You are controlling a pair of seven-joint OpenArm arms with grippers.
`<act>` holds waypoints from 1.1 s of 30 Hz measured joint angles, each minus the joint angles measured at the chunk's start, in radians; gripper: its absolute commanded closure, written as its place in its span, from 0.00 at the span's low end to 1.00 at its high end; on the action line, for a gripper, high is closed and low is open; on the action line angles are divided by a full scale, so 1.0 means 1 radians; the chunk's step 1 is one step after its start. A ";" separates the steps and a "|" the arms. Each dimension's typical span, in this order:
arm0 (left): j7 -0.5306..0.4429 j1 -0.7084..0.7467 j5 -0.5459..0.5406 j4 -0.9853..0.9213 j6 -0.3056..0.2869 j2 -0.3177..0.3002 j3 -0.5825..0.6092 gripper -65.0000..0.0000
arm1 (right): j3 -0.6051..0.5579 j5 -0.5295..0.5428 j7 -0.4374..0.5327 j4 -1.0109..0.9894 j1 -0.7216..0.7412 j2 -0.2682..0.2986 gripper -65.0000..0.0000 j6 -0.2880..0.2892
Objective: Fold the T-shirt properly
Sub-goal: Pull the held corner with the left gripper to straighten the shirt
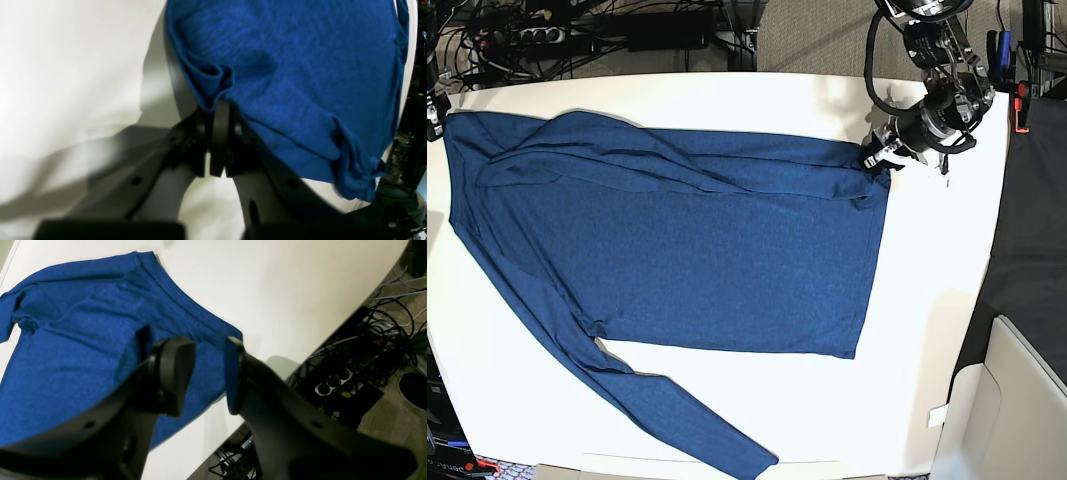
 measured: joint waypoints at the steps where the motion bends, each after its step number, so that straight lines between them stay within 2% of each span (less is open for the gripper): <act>1: 0.000 0.011 -0.001 0.019 0.000 -0.006 0.000 1.00 | 0.000 0.000 0.000 0.000 0.000 0.000 0.69 0.000; 11: -0.001 0.098 -0.007 0.115 0.000 -0.081 -0.001 1.00 | 0.000 0.000 0.000 0.000 0.000 0.000 0.69 0.000; 20: -0.005 0.212 -0.010 0.124 0.000 -0.085 0.000 1.00 | 0.000 0.000 0.000 0.000 0.002 0.003 0.69 0.000; 28: -0.002 0.200 -0.010 0.124 0.000 -0.083 -0.043 1.00 | 0.000 0.000 0.000 0.000 0.002 0.003 0.69 0.000; 33: -0.005 0.124 -0.005 0.118 0.000 -0.085 -0.048 1.00 | 0.000 0.000 0.000 0.000 0.003 0.003 0.69 0.000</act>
